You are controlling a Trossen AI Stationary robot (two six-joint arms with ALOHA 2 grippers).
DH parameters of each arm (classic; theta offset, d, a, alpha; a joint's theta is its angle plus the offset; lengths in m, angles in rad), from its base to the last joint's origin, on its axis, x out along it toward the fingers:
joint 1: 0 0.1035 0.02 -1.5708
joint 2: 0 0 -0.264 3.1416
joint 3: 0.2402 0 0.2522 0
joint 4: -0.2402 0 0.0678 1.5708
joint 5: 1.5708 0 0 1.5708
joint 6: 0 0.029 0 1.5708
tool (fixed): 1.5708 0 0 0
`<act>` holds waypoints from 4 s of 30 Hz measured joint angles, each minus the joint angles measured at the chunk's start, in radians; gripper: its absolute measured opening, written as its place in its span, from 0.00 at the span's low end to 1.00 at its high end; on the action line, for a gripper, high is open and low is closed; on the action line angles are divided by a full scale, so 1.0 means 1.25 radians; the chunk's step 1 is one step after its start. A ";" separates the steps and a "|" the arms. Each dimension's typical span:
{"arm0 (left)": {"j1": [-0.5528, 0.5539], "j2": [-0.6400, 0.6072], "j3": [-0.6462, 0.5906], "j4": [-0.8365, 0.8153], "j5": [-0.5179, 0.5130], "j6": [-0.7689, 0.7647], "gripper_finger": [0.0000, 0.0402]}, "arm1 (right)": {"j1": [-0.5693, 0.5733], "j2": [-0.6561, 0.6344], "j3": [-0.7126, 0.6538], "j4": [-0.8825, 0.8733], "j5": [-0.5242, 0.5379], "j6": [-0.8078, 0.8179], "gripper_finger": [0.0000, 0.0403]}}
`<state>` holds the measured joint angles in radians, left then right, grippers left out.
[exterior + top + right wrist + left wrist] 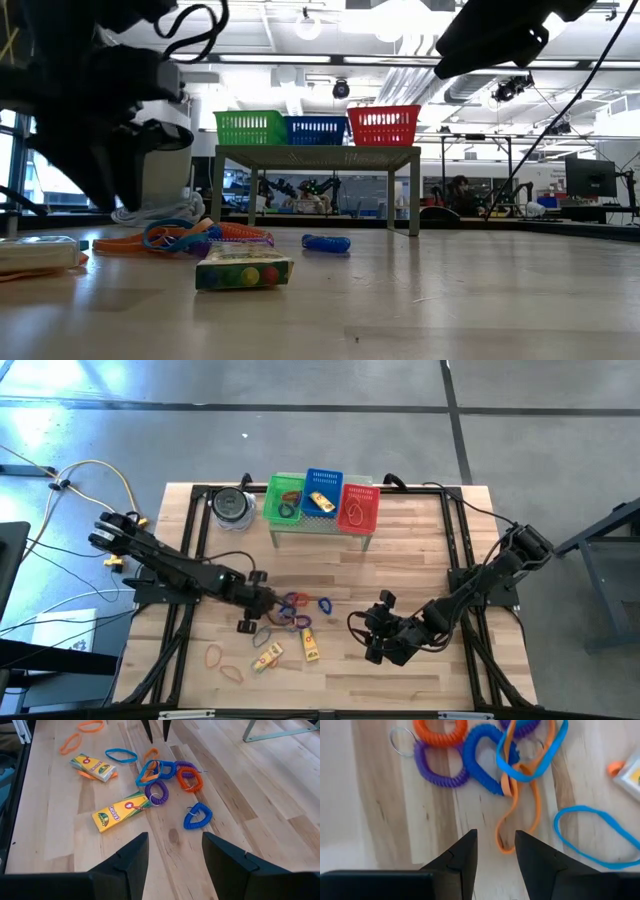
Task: Pick & Place Office Desk Supplies
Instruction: Put the orange rubber band into the red bin on the shelf
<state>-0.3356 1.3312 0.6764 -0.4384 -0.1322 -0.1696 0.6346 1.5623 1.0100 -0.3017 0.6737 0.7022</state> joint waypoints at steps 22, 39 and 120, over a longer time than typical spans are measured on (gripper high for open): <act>-0.008 0.042 -0.016 0.095 0.004 -0.002 0.31 | 0.000 0.000 0.000 0.006 0.000 0.005 0.43; -0.008 0.145 -0.013 0.128 0.002 0.000 0.31 | 0.000 0.000 0.000 0.018 0.000 0.001 0.43; -0.184 0.105 0.071 0.667 -0.551 0.330 0.00 | -0.067 0.069 0.001 0.314 0.062 -0.147 0.68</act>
<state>-0.5659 1.4630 0.7654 0.3959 -0.8212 0.2433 0.5508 1.6483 1.0115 0.0910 0.7513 0.5182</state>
